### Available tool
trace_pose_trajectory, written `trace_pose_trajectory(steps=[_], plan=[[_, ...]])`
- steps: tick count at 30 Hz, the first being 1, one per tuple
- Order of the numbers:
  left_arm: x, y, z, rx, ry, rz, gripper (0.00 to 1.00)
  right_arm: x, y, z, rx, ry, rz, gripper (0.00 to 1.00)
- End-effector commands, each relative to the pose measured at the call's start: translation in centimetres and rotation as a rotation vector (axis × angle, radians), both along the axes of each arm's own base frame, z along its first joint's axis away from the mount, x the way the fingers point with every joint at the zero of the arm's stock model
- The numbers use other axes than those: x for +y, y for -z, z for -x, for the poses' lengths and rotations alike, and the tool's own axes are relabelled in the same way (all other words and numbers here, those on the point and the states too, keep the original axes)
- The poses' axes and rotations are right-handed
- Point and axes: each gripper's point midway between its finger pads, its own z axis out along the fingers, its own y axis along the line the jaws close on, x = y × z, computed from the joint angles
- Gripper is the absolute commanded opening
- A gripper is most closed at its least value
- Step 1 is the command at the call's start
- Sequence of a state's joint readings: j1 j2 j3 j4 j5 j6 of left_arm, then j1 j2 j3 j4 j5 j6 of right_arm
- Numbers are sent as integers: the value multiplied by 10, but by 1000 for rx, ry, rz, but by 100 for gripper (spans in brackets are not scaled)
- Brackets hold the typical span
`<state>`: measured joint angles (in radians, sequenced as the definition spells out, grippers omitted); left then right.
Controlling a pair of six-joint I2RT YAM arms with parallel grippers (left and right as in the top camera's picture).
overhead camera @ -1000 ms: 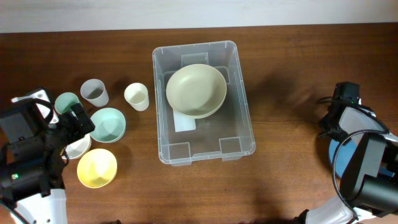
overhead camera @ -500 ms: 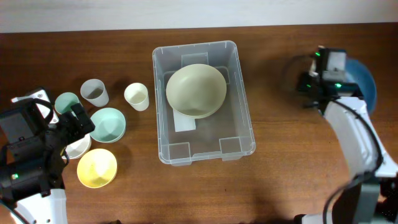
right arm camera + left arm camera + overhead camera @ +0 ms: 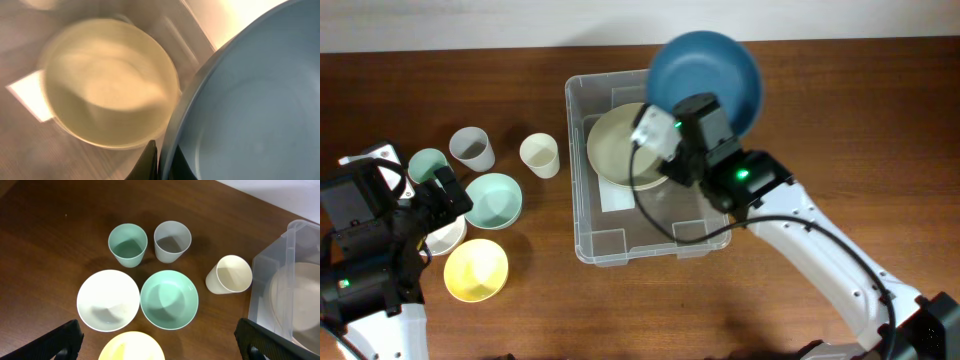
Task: Pack container
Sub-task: 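Carry the blue bowl and stack it onto the bowls in the bin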
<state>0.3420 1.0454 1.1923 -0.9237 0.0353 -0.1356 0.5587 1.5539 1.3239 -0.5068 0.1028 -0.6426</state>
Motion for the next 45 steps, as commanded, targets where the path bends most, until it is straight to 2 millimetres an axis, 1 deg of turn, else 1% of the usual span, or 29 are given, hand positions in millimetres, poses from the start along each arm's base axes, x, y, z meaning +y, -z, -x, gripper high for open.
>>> trace_pose_trajectory(steps=[1, 2, 3, 5, 8, 11, 15, 19, 22, 23, 24, 26, 30, 33, 35, 37, 38, 39, 40, 41, 42, 43, 44, 45], plan=[[0, -7, -2, -20, -2, 10, 99, 33, -3, 7, -64, -166, 76, 4], [0, -6, -2, -20, -2, 10, 99, 39, 2, 9, -55, -189, 76, 4], [0, -6, -2, -20, -2, 10, 99, 48, 11, 12, -31, -228, 66, 4], [0, -6, -2, -20, -2, 10, 99, 58, 26, 14, 13, -271, 46, 4], [0, -6, -2, -20, -2, 11, 99, 65, 49, 12, 57, -289, 50, 4], [0, -6, -2, -19, -2, 11, 99, 70, 67, 5, 74, -289, 60, 4], [0, -5, -1, -15, -2, 13, 99, 77, 82, -4, 69, -289, 57, 4], [-1, -5, -1, -12, -2, 14, 99, 77, 89, -6, 81, -285, 61, 5], [-1, -5, -1, -12, -2, 14, 99, 77, 89, -6, 96, -256, 37, 41], [-1, -5, -1, -11, -2, 14, 99, 77, 89, -6, 99, -250, 31, 62], [-1, -5, 0, -10, -2, 14, 99, 77, 89, -6, 101, -248, 31, 68], [-1, -4, 0, -9, -2, 14, 100, 77, 89, -5, 103, -245, 30, 71], [-1, -4, 0, -9, -2, 14, 100, 76, 77, -9, 97, -181, -24, 71], [-1, -4, 0, -9, -2, 14, 99, 68, 53, -14, 52, -105, -59, 71], [-1, -4, 0, -9, -2, 14, 99, 51, 23, -23, -13, 38, -95, 70], [-1, -4, 0, -9, -2, 14, 99, 23, -7, -34, -79, 240, -161, 70], [-1, -4, 0, -9, -2, 14, 99, 2, -23, -38, -117, 379, -216, 70], [-1, -4, 0, -9, -2, 14, 99, -18, -35, -40, -141, 495, -262, 70], [-1, -4, 0, -9, -2, 14, 99, -44, -45, -39, -159, 631, -317, 69], [-1, -4, 0, -9, -2, 14, 99, -76, -50, -34, -151, 779, -383, 66], [-1, -4, 0, -9, -2, 14, 99, -96, -49, -30, -126, 868, -425, 63], [-1, -4, 0, -9, -2, 14, 100, -121, -44, -22, -88, 978, -457, 57], [-1, -4, 0, -9, -2, 14, 99, -131, -40, -18, -67, 1021, -468, 54], [-1, -4, 0, -9, -2, 14, 100, -150, -25, -10, 13, 1101, -480, 51]])
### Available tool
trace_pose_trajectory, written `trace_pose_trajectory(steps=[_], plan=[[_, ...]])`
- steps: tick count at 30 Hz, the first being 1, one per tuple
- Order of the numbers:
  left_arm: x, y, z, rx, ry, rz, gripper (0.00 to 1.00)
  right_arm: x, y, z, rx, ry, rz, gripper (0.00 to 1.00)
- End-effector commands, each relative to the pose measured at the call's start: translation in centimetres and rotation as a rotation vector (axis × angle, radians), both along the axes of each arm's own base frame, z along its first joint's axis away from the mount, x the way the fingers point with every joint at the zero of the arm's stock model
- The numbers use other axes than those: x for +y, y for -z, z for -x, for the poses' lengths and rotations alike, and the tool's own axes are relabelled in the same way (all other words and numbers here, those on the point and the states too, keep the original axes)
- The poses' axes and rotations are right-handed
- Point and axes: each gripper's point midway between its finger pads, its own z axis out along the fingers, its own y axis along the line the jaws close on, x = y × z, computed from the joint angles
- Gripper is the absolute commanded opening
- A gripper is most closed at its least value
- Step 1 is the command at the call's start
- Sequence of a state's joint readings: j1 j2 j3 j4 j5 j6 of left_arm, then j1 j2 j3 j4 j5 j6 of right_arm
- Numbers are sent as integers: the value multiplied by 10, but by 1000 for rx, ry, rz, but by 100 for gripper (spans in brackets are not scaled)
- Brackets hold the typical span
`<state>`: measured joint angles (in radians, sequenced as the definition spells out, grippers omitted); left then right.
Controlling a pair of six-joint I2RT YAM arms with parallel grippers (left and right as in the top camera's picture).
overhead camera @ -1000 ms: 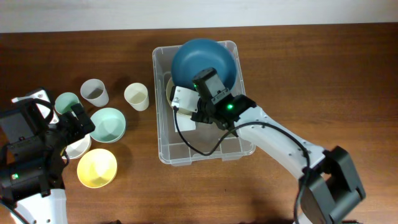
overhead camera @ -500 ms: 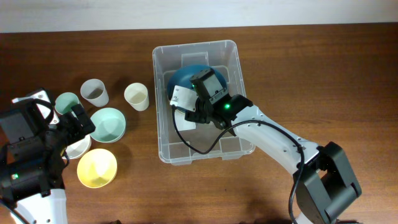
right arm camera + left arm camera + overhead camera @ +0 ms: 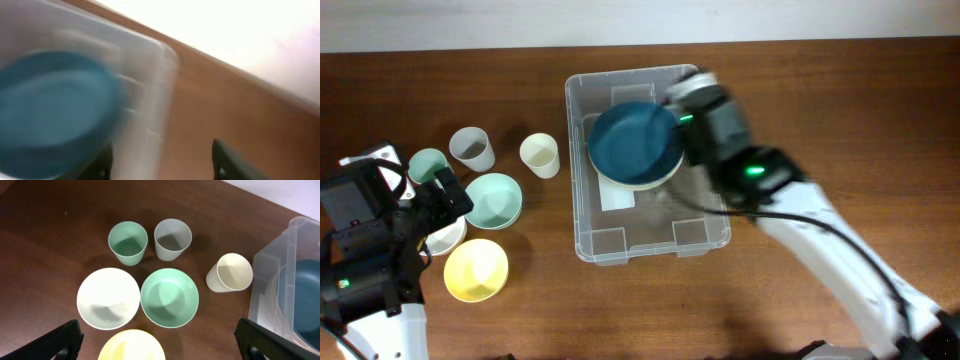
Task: Pack container
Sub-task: 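Carry the blue bowl and stack it onto the bowls in the bin, then reach the left gripper to the cream cup and grasp it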
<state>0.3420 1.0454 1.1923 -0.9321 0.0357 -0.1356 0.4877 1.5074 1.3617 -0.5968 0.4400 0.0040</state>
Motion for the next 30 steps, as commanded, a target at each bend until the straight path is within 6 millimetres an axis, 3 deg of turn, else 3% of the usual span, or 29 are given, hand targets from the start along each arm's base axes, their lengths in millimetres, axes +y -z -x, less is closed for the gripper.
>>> trace_pose_trajectory(steps=[1, 3, 7, 13, 16, 25, 30], plan=[[0, -6, -2, -17, -2, 11, 99, -65, 15, 13, 74, 365, -214, 50], [0, -6, -2, -17, -2, 11, 99, -74, 47, 27, 241, 359, -268, 49], [0, -6, -2, -17, -2, 11, 99, -81, 88, 38, 388, 364, -292, 49], [0, -6, -2, -17, -2, 11, 99, -47, 129, 51, 566, 146, -322, 49], [0, -6, -2, -17, -2, 11, 100, -28, 135, 56, 623, 39, -375, 50], [0, -6, -2, -17, -2, 11, 99, -26, 133, 53, 610, 21, -381, 51], [-9, -10, -8, -44, 73, 14, 99, -63, 127, 35, 502, 206, -286, 51]])
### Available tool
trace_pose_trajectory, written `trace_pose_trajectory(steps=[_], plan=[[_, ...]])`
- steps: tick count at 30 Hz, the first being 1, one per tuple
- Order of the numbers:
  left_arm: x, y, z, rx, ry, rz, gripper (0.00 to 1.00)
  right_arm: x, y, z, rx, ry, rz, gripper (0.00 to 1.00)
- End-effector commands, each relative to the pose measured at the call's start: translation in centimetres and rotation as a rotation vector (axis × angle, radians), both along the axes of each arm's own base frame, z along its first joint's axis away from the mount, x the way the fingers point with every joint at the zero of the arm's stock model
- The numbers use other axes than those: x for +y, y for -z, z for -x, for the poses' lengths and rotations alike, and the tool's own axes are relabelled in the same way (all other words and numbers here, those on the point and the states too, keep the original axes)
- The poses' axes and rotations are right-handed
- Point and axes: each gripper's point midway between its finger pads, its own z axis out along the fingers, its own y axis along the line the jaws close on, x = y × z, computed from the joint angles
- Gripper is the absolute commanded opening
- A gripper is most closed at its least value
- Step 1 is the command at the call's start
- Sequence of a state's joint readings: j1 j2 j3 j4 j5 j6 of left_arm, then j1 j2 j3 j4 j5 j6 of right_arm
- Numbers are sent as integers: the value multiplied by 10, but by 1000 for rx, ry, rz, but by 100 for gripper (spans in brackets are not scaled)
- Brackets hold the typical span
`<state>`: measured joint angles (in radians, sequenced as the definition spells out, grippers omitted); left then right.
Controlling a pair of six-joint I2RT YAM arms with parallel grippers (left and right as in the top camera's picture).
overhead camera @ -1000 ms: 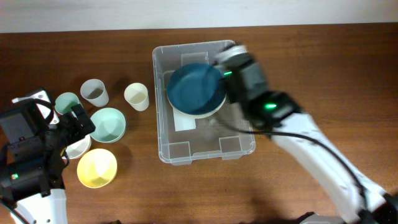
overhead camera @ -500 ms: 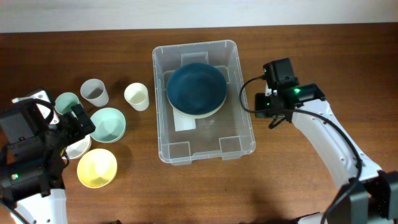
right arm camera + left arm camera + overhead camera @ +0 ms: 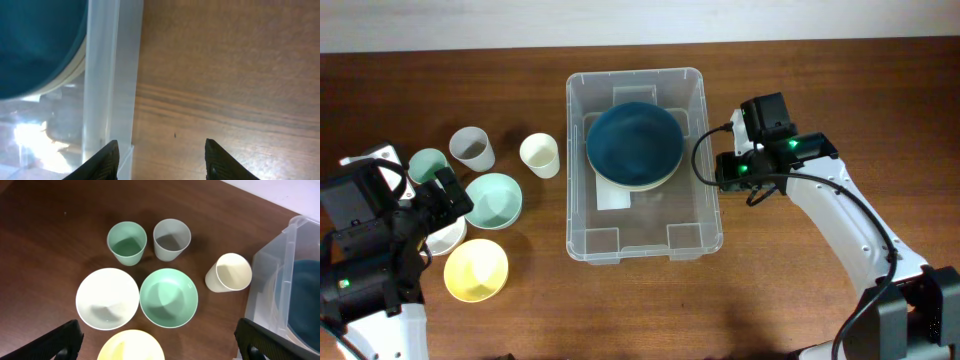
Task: Pack container
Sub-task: 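Reach the left gripper to the cream cup and grasp it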
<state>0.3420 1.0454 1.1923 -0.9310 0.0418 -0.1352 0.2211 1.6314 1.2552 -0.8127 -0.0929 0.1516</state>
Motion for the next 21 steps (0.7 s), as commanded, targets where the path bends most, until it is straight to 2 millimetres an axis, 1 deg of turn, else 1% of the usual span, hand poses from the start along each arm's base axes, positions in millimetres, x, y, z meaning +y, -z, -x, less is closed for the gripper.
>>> trace_pose_trajectory(steps=[1, 2, 3, 4, 7, 8, 9, 10, 13, 15, 17, 18, 19, 20, 21], plan=[[-14, -13, -12, -57, 112, 6, 100, -43, -10, -12, -64, 179, 140, 51], [-17, -14, -14, -65, 134, -2, 100, -49, -15, -14, -80, 208, 152, 51], [-22, -16, -18, -72, 162, -18, 99, -58, -25, -15, -111, 235, 158, 51], [-27, -18, -22, -78, 196, -32, 99, -62, -33, -15, -134, 247, 151, 51], [-53, -21, -39, -91, 322, -73, 99, -72, -65, -11, -217, 272, 137, 51], [-68, -22, -49, -94, 384, -85, 100, -74, -82, -5, -260, 270, 132, 53], [-74, -22, -54, -94, 407, -89, 99, -75, -86, -4, -269, 266, 132, 54], [-85, -22, -65, -88, 449, -100, 97, -76, -98, 3, -294, 261, 130, 56], [-102, -16, -97, -48, 498, -103, 96, -78, -110, 19, -301, 262, 127, 57], [-109, -6, -125, -5, 516, -90, 96, -79, -110, 24, -290, 262, 130, 57], [-109, 5, -142, 32, 519, -80, 96, -79, -109, 25, -283, 262, 132, 57], [-109, 16, -154, 65, 520, -71, 95, -79, -107, 24, -278, 262, 133, 57], [-109, 32, -167, 103, 522, -60, 95, -79, -104, 24, -269, 261, 135, 57], [-109, 44, -174, 129, 523, -53, 95, -79, -103, 23, -265, 261, 136, 57], [-109, 61, -180, 165, 524, -44, 95, -79, -101, 23, -260, 261, 137, 57]])
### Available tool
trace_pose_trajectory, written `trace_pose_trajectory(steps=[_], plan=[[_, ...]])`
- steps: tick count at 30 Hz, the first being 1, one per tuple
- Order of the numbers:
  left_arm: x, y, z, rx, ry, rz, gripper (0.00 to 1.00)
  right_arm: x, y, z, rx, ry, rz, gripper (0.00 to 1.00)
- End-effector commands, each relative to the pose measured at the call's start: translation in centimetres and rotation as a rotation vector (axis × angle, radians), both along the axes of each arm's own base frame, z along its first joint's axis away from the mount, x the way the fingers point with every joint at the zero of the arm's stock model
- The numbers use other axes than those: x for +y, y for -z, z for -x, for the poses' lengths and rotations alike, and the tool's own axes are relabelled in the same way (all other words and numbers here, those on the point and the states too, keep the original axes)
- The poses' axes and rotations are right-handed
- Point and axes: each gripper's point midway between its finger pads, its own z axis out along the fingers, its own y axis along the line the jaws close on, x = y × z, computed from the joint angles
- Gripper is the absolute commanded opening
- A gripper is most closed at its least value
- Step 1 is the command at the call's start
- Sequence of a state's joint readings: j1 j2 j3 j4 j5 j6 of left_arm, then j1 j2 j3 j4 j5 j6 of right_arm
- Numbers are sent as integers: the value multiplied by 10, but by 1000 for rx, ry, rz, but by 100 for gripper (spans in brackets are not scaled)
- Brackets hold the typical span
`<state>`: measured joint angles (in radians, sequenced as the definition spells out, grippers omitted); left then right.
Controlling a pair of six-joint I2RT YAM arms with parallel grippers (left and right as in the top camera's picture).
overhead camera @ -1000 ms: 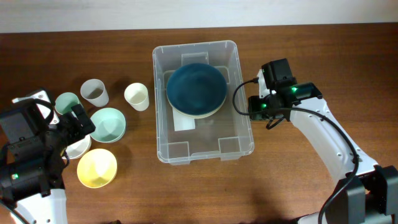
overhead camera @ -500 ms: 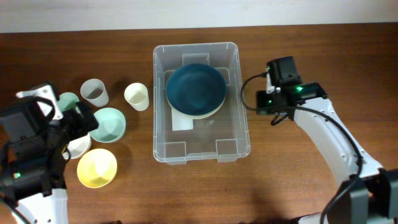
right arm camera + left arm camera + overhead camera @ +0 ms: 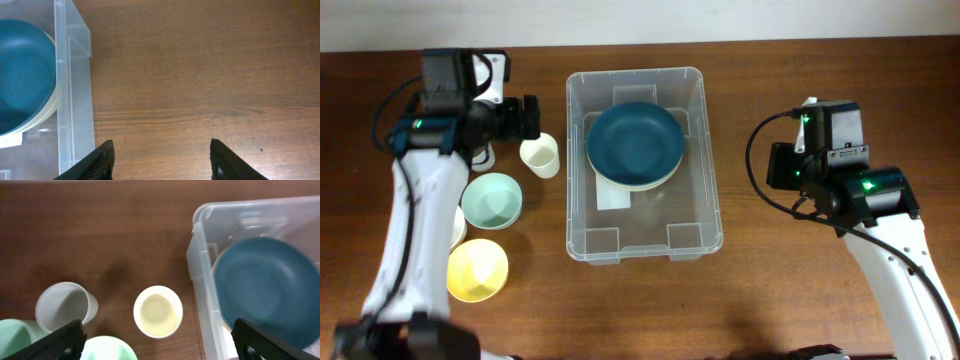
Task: Pack container
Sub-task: 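Reach the left gripper to the cream cup and grasp it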
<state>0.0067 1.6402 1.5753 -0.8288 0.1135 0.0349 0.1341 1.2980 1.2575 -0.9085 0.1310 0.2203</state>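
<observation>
A clear plastic container (image 3: 712,205) sits mid-table. Inside it a dark blue plate (image 3: 635,140) lies on a cream plate (image 3: 620,183); the left wrist view shows the blue plate (image 3: 265,285) too. Left of the container stand a cream cup (image 3: 540,155), a mint bowl (image 3: 492,200) and a yellow bowl (image 3: 476,270). My left gripper (image 3: 505,125) hangs open above the cream cup (image 3: 157,311), nothing between its fingers. My right gripper (image 3: 162,160) is open over bare wood, right of the container (image 3: 75,100).
A grey cup (image 3: 65,305) and a mint cup (image 3: 12,335) stand left of the cream cup. The left arm covers most of a white bowl (image 3: 457,228). A pale wall runs along the table's far edge.
My left arm has moved from the front left of the table to the back left, now above the cream cup. The right gripper has moved further right of the container.
First my right gripper held the blue plate above the cream plate in the container. Then the blue plate lay on the cream plate. Then the right gripper stood open beside the container. Now it is further away, and the left gripper is over the cups.
</observation>
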Motion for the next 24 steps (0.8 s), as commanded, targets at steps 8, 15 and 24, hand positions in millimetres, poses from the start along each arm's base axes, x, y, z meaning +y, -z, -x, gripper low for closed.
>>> trace_pose_trajectory(steps=[8, 15, 24], plan=[[0, 102, -28, 225, 16, -13, 95, -3, 4, -3, 11, 9, 13, 57], [0, 125, -15, 321, 15, -12, 89, -3, 4, -2, 13, 9, 14, 58], [0, 166, -7, 435, 17, -11, 89, -3, 4, -2, 13, 9, 14, 57]])
